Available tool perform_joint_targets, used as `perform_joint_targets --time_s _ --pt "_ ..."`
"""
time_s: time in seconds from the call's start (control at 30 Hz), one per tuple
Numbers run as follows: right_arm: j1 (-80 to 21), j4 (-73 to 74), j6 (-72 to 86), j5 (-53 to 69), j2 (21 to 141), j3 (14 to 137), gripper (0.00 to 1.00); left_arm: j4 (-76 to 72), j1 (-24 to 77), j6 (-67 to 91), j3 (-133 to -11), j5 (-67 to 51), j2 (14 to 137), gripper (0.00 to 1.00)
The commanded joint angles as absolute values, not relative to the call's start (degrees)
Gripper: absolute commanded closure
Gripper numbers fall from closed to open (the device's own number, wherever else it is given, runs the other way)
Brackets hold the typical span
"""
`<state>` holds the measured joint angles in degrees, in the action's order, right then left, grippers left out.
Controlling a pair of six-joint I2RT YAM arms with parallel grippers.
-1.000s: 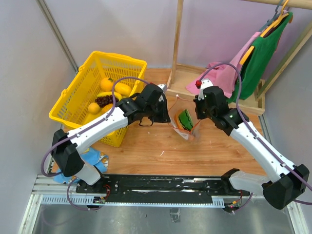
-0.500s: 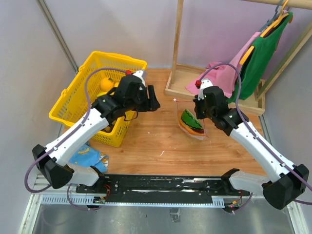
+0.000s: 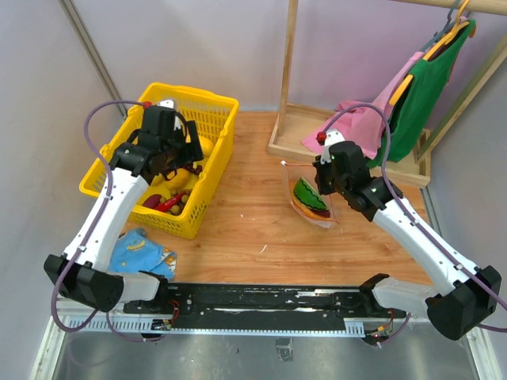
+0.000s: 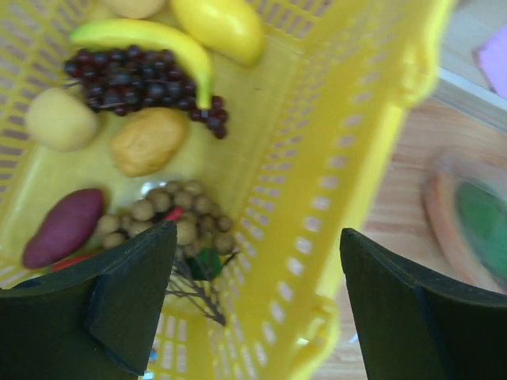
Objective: Place the food in the zip-top bag and seal the zipper
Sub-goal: Pick up the fake fruit from the bin.
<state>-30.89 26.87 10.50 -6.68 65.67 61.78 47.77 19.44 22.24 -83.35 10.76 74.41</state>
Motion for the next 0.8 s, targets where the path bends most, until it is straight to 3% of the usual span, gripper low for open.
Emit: perform_joint_targets --time_s 0.0,0.3,0.77 --pt "-31.4 25.7 11.0 -5.5 65.7 61.1 0.99 46.7 13.2 18.2 -80.0 11.7 75.6 0.11" --pt "-31.3 25.0 10.8 -4.3 66.5 61.0 0.99 38.3 5.6 18.5 -75.1 8.6 84.7 0.01" --pt "-31.4 24.2 10.6 -2.8 67.1 60.7 0.99 29.1 1.7 21.7 -74.7 10.2 102.3 0.01"
